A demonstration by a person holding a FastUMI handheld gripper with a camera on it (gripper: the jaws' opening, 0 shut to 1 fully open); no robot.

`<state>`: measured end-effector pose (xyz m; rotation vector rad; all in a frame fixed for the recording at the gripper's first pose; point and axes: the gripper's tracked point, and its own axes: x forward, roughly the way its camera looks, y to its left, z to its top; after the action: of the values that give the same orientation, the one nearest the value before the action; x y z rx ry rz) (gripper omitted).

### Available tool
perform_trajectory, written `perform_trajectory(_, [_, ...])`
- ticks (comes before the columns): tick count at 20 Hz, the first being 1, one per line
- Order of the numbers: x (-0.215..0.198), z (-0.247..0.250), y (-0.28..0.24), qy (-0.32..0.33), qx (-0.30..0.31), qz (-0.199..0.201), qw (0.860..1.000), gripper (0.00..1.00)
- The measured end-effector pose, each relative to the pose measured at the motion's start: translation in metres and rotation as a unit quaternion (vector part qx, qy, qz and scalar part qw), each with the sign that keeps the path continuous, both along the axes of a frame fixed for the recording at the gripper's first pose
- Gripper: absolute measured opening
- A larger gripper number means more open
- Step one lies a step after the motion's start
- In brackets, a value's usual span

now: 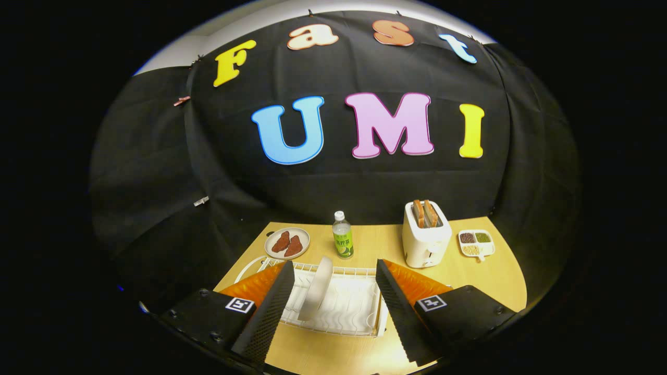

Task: Take the plate from the dish rack, then take the spoon from the basket and place it into the plate.

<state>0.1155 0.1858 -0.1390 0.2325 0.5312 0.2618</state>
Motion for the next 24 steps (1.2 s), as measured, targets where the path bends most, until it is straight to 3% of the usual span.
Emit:
perform_trajectory(4, [0.013,-0.057,0.034,0.092,0.014,0.001,0.996,0.99])
perform_trajectory(8, [0.028,-0.1,0.056,0.144,0.002,-0.011,0.99,0.99])
perform_trajectory(13, [0.036,-0.147,0.07,0.212,-0.001,-0.054,0.976,0.96])
perform_trajectory(15, [0.038,-0.155,0.075,0.227,0.002,-0.07,0.971,0.83])
perform_trajectory(20, [0.041,-0.166,0.08,0.231,-0.036,-0.066,0.97,0.36])
perform_trajectory(24, [0.044,-0.159,0.071,0.208,-0.098,-0.06,0.971,0.33])
